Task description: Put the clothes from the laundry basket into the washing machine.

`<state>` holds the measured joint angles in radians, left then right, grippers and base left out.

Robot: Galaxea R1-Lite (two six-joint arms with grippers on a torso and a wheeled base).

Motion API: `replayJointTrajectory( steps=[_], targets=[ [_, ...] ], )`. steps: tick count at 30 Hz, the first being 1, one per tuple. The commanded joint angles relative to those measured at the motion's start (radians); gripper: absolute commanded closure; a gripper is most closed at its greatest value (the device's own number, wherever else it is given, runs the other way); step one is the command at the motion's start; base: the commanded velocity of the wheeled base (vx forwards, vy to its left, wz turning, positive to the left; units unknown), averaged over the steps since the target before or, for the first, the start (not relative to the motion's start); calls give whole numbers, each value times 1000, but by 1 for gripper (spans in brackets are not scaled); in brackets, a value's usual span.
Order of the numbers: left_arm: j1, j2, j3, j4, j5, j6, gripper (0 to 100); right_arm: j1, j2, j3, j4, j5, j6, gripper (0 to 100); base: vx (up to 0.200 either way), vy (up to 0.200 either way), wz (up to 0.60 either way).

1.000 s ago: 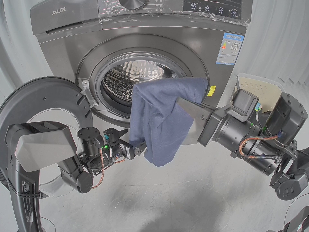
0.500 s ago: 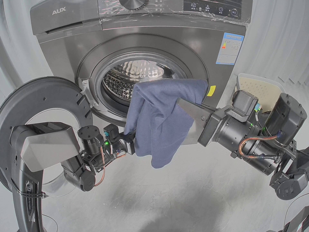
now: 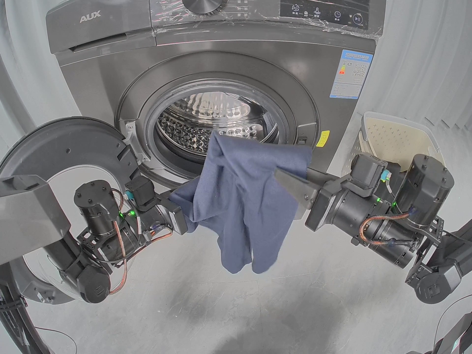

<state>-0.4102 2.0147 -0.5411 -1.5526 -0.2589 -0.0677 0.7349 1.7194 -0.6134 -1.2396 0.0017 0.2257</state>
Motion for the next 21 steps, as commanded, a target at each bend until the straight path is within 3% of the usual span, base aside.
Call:
replayJointTrajectory(
  steps=[1, 5, 12, 15, 21],
  targets=[
    [-53, -154, 32, 0, -3, -17, 100, -20, 34, 46, 5, 0, -11, 0, 0, 0, 0],
    [-88, -191, 4, 2, 0, -37, 100, -20, 60, 96, -6, -2, -14, 0, 0, 0, 0],
    [-125, -218, -56, 9, 21, -41, 100, -20, 66, 133, -6, 0, -48, 0, 0, 0, 0],
    [-134, -218, -99, 9, 73, -40, 100, -19, 68, 139, -4, 0, -49, 0, 0, 0, 0],
    [-144, -217, -131, 11, 104, -40, 100, -8, 85, 141, -6, 1, -49, 0, 0, 0, 0]
  ],
)
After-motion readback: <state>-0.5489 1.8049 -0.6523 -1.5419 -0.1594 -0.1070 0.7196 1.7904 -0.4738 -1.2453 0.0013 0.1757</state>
